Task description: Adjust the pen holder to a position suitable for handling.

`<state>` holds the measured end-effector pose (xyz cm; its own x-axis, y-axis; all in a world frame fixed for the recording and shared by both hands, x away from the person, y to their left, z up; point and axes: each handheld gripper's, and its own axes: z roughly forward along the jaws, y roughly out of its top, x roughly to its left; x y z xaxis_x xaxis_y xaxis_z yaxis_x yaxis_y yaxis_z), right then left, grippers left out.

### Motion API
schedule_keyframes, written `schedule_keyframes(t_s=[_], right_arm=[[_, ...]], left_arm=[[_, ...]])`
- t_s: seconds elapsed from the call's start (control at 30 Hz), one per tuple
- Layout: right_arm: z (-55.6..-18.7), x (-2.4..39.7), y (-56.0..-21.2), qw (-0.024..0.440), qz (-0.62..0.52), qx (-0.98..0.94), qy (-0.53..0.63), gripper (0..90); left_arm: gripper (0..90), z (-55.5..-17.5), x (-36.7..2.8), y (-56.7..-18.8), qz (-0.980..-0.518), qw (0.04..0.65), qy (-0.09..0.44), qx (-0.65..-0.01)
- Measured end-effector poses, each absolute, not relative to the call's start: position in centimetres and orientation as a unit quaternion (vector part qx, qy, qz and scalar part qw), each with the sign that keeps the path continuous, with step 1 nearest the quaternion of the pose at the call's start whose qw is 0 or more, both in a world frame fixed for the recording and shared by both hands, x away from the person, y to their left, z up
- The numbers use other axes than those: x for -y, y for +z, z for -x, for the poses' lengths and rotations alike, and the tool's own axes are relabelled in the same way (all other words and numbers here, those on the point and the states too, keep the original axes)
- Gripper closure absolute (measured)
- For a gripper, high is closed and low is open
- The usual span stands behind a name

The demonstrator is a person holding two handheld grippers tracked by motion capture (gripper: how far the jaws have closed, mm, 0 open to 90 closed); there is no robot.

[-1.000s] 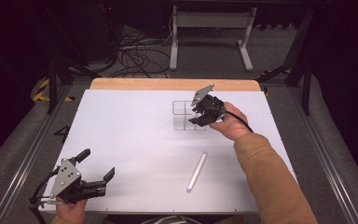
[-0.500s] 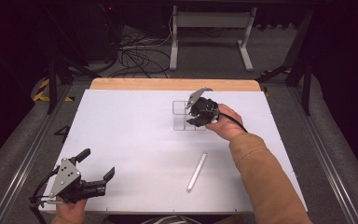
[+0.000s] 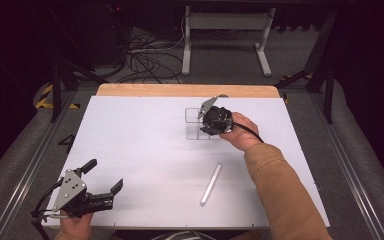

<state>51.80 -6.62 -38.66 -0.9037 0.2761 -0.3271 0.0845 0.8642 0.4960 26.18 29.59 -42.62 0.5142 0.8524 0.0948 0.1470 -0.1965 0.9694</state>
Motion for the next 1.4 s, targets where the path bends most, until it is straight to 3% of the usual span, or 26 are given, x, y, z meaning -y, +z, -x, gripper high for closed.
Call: schedule_keyframes(t_s=[0.63,0.73,1.4], right_arm=[[-51.2,6.9,-38.4,0.194,-0.048,-0.949,0.242,82.3],[-50.9,6.9,-38.3,0.189,-0.038,-0.952,0.239,87.3],[-47.8,6.0,-36.0,0.165,-0.008,-0.948,0.273,86.5]], left_arm=[[2.4,-26.3,-29.5,-42.7,-0.698,0.521,0.336,-0.359],[2.4,-26.3,-29.5,-42.7,-0.698,0.521,0.335,-0.359],[2.4,-26.4,-29.4,-42.7,-0.698,0.521,0.334,-0.359]])
